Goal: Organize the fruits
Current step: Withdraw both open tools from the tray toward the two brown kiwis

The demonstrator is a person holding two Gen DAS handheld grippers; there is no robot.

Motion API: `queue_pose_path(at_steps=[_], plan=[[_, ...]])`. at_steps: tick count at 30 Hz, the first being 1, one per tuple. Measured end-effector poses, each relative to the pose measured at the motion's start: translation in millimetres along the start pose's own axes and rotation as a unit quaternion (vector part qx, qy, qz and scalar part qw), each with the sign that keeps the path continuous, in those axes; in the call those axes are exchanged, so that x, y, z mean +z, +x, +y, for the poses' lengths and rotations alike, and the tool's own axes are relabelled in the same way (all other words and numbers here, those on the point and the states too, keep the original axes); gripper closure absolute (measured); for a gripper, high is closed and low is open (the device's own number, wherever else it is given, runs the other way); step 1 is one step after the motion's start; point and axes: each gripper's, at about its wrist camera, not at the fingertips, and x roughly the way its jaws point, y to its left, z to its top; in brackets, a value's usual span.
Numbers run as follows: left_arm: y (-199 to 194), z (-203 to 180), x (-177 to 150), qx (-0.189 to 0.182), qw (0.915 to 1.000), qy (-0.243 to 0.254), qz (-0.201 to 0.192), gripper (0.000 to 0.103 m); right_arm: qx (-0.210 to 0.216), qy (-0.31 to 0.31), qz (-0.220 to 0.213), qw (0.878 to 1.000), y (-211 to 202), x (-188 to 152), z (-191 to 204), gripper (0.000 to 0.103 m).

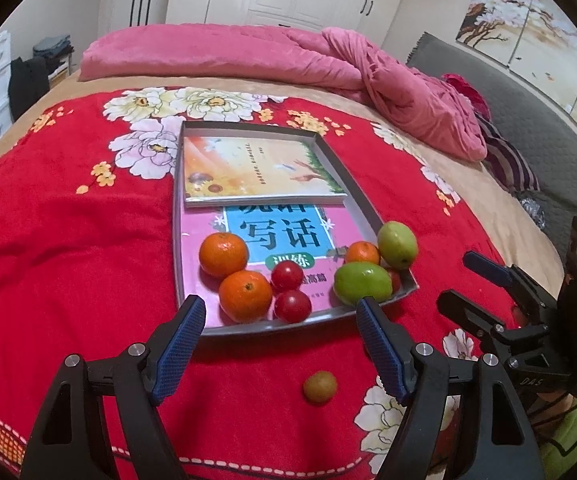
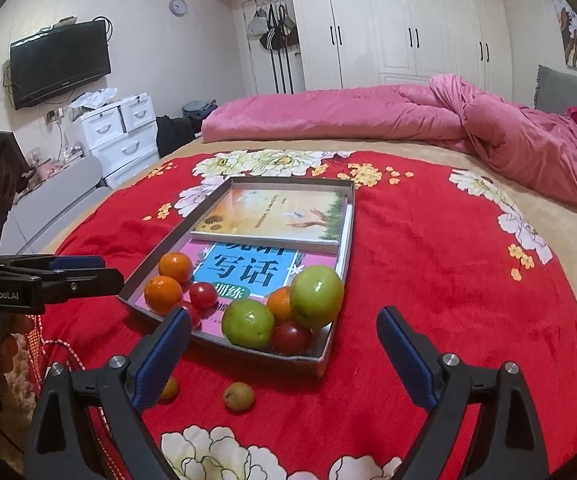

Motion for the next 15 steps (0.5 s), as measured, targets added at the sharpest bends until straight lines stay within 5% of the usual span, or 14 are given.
queue_pose_path(at_steps=[15], plan=[[-3.4,-18.7,-17.8,-0.003,0.9993,0.032,0.018,0.024,0.006,-0.014,0.014,1.0,-6.1,-9.4,16.0,0.009]])
